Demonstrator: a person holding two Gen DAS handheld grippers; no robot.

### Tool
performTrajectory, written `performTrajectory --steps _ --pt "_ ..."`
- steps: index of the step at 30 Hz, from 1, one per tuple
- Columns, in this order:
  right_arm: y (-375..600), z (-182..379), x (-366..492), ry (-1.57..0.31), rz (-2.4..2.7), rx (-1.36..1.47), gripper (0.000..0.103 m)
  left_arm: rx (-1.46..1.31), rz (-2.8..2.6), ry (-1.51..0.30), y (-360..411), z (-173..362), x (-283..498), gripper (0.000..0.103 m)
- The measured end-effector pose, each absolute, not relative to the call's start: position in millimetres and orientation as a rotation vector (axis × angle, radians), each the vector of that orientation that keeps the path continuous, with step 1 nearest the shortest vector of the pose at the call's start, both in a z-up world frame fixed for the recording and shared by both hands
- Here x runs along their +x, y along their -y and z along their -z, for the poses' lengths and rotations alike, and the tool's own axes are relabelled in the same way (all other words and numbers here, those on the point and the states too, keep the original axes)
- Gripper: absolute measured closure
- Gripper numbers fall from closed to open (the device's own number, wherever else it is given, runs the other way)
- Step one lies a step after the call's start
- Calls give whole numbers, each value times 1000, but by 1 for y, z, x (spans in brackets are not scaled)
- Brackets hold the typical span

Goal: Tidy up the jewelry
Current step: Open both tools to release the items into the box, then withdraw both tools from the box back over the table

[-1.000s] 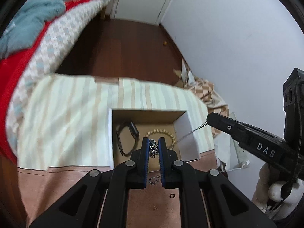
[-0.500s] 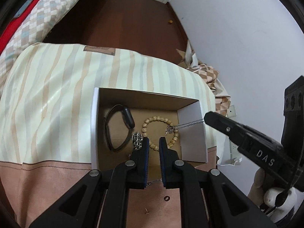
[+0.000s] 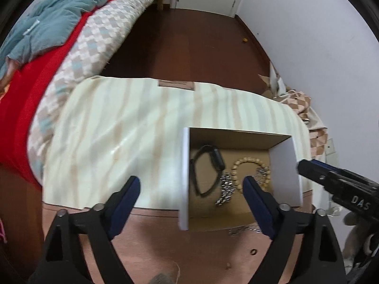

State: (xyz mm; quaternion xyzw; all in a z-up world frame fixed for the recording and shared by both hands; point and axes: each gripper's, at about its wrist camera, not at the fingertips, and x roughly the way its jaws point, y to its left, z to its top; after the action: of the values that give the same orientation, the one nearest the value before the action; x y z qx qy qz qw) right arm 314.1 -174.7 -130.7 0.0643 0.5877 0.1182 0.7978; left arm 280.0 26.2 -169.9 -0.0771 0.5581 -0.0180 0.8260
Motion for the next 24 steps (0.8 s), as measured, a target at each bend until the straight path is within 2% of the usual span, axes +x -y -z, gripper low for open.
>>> performTrajectory --steps 1,3,6,9,17,24 --pt "175 130 311 -1258 -248 135 56 -154 29 -1180 -27 170 280 8" --pt "176 128 305 -1240 -220 101 35 -123 2 -1161 -28 168 274 1" --pt "173 126 290 -1209 -161 33 15 -59 -39 -1122 -26 165 263 0" --pt "170 129 278 -1196 -130 -3 5 -17 -70 -1109 -23 165 254 0" --pt "163 137 248 -1165 -50 -86 2 -7 -81 -1112 -20 165 236 0" --pt "164 108 224 -1088 -23 -85 2 12 -94 -1061 -14 142 212 1"
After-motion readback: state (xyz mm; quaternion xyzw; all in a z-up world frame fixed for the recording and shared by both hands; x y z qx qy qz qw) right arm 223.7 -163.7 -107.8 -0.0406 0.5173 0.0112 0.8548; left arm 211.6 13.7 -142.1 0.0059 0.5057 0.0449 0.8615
